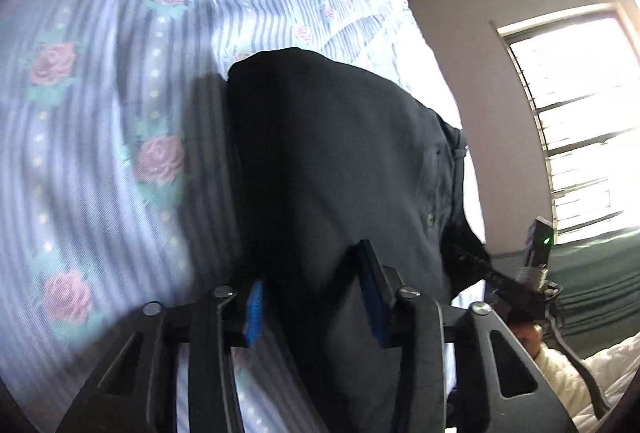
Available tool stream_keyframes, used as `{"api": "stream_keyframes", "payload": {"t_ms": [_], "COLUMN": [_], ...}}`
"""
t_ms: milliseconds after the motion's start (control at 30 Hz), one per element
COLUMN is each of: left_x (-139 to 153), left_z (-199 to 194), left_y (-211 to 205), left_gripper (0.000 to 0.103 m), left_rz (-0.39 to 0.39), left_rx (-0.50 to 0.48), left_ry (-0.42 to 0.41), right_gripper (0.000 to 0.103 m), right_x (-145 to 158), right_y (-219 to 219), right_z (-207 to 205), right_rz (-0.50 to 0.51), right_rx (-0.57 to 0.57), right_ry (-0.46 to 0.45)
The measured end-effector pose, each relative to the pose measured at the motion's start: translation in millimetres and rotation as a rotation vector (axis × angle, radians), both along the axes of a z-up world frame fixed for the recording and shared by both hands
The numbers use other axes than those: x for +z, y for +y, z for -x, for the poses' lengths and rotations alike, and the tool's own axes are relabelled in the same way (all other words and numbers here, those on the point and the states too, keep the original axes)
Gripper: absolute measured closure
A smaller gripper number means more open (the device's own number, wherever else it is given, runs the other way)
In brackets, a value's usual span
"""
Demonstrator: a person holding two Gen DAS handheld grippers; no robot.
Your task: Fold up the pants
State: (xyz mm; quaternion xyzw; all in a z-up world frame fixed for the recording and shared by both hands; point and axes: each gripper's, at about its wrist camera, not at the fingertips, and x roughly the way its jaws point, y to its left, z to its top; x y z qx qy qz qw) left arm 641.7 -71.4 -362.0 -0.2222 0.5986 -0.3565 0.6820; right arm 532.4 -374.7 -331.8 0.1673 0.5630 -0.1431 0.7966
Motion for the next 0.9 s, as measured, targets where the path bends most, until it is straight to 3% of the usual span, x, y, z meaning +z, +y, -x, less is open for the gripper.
{"api": "stream_keyframes", "payload": {"t_ms": [167,267,367,433,533,600,700,900], "left_x": [-9,-6,5,17,45,66,93,147], "left_z": [-23,-23,-21,-19,-8,1,14,56], "left_y": [-22,-30,-38,-48,-66,-71,-66,-56], "left_gripper": [0.066,0.067,0.073,0.078,0.084,0.086,0.086,0.086], "left_rz": [0.055,0.008,-0.088,-0.167,-0.287,-0.282,-0.224,-0.294], "left_rx": [0.026,0.045,0.047,0.046,0.033,0.035,0.052,0.055], "left_ry": [0.047,0.065,0.069,0.054,-0.046,-0.087,-0.085,-0.143], "right_gripper": [0.065,0.064,0.063,0.063,0.066,0.070,0.077,0.079], "right_x": [-3,-6,-9,-9,-8,-3,17,73], "right_y": [0,-8,-16,-19,-30,-36,-38,-30], "right_z": [-3,0,-1,-2,5,9,19,52], "right_rz": [0.016,-0.026,-0.062,-0.080,-0.124,-0.154,-0.196,-0.246], "right_rx": [0.001,-0.013,-0.007,0.010,0.018,0.020,0.023,0.088], "right_ry": [-0.007,-0.015,-0.017,-0.016,-0.020,-0.018,-0.053,-0.130]}}
